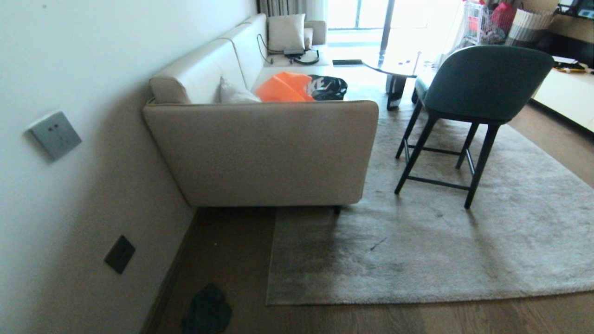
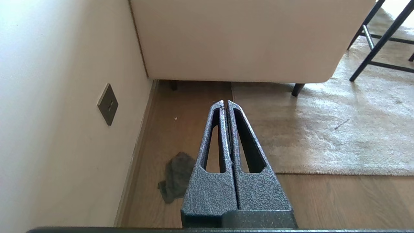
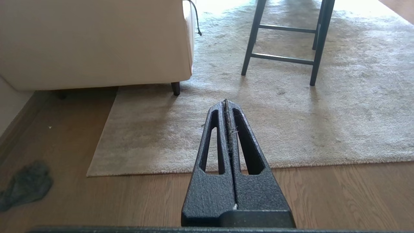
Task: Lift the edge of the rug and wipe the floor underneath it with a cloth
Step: Pick up the rag
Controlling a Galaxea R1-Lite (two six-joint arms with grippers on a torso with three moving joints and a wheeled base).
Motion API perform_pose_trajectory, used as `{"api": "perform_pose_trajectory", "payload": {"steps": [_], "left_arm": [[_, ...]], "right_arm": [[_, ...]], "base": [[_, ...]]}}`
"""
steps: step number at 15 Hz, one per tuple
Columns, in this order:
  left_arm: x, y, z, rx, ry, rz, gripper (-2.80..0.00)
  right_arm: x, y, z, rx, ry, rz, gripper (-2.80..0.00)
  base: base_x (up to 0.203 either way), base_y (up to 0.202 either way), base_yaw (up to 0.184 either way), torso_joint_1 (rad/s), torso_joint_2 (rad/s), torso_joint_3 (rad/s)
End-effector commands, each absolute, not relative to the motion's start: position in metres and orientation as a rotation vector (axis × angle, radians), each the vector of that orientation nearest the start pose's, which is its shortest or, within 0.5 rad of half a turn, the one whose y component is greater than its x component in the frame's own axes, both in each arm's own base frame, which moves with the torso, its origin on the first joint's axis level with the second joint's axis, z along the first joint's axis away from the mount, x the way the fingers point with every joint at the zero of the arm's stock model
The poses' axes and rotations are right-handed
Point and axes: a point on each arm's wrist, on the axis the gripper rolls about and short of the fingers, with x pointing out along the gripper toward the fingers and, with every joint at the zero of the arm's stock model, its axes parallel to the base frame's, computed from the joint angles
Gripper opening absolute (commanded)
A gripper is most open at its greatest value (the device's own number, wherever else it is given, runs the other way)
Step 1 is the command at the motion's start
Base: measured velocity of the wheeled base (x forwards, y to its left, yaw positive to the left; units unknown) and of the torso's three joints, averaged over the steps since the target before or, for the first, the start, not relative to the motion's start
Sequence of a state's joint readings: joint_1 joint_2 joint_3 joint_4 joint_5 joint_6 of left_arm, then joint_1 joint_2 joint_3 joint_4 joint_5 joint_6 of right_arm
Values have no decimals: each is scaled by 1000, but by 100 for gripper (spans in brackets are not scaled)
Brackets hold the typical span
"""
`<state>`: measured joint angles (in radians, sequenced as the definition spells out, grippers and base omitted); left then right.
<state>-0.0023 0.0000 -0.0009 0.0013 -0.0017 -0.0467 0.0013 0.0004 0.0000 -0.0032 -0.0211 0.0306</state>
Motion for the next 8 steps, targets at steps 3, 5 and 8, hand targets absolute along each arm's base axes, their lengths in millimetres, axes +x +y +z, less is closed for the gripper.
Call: {"api": "perform_pose_trajectory", "payload": {"steps": [3,5,8], "left_arm": [[-23,0,75,-48,1,-5,-280],[-23,0,76,-48,0,-5,-280],[-23,0,76,-48,1,-4,-280]], "right_arm": [[-23,-1,76,29,-2,-20,-280],[-23,-1,76,31,-2,-20,-280],[-23,-1,76,32,-2,-20,-280]], "base": [[0,0,0,0,0,0],[0,0,0,0,0,0],[0,0,0,0,0,0]]}}
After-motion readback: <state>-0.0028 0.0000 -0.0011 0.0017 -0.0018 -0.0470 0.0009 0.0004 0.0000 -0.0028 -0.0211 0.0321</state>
